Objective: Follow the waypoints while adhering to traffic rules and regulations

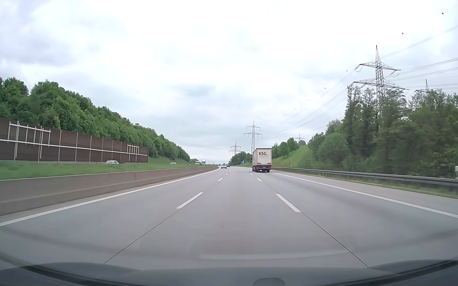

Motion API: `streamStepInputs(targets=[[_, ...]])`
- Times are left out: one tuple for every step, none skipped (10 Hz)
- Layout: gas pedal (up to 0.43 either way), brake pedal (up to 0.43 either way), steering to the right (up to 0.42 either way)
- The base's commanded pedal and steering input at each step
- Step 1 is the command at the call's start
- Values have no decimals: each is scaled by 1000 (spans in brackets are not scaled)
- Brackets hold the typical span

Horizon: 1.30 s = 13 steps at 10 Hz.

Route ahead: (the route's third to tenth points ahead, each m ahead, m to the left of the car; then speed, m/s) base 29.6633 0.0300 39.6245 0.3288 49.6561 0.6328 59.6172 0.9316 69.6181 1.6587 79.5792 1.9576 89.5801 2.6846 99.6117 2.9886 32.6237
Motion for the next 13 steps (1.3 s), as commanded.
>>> streamStepInputs(targets=[[429,0,-3],[429,0,-4],[429,0,-3],[429,0,-4],[429,0,-4],[429,0,-4],[429,0,-4],[429,0,-4],[429,0,-4],[429,0,-4],[429,0,-4],[429,0,-4],[429,0,-4]])
